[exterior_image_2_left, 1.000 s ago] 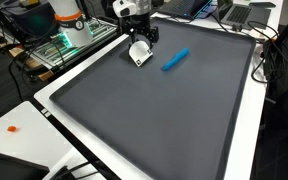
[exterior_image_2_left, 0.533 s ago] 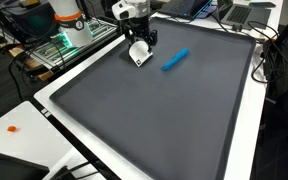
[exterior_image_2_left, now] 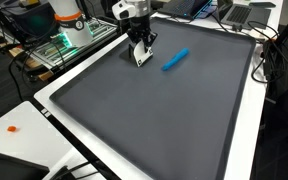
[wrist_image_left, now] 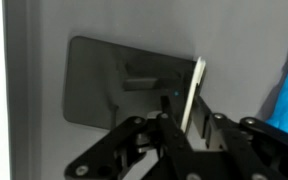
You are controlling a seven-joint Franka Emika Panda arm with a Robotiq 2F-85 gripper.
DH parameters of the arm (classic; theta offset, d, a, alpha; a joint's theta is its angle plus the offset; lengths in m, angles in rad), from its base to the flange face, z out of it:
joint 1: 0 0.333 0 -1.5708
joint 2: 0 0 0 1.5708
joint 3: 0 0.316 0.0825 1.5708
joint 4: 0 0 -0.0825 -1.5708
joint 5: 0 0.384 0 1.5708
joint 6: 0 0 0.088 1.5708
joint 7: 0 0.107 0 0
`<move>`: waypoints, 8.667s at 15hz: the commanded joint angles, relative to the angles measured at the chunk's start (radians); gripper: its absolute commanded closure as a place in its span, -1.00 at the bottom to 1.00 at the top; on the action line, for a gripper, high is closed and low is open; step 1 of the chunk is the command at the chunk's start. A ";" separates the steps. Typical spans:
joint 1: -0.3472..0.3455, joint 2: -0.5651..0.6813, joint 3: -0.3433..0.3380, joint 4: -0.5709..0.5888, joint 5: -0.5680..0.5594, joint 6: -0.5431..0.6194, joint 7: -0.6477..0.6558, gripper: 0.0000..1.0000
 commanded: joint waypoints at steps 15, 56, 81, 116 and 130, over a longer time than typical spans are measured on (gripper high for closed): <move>0.005 -0.139 -0.019 0.060 -0.073 -0.076 0.022 0.98; 0.168 0.165 0.083 0.524 -0.132 -0.413 -0.955 0.98; 0.241 0.451 0.006 0.752 -0.329 -0.364 -1.022 0.98; 0.199 0.358 0.051 0.531 -0.179 -0.292 -1.073 0.98; 0.176 0.288 0.076 0.483 -0.089 -0.276 -1.167 0.98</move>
